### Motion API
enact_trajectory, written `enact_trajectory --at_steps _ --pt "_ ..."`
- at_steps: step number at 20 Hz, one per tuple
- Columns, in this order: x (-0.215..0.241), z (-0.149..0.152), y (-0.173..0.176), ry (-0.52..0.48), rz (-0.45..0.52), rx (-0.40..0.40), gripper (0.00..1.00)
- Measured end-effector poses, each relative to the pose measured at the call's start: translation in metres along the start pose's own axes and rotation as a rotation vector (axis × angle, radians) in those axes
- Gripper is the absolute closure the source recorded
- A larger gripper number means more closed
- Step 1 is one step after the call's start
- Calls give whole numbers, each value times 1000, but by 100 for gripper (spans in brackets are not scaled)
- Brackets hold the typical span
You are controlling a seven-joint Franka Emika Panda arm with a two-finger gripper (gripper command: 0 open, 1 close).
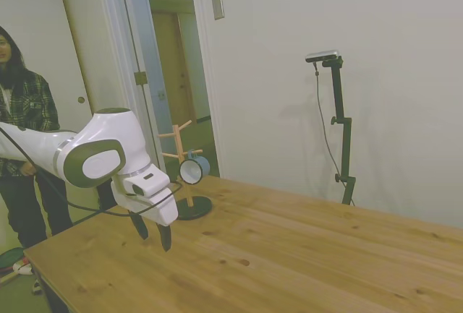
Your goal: Unload the mug
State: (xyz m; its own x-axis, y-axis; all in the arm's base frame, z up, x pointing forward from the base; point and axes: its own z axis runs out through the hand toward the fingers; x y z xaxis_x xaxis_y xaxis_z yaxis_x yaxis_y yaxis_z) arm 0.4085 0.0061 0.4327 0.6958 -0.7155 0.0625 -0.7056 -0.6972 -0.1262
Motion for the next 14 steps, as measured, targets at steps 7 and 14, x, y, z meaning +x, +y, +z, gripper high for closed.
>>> enact_trajectory --at_steps 7,14 --pt "33 -5 -27 128 -2 62 0" --pt "64 -27 -105 174 -34 135 0"
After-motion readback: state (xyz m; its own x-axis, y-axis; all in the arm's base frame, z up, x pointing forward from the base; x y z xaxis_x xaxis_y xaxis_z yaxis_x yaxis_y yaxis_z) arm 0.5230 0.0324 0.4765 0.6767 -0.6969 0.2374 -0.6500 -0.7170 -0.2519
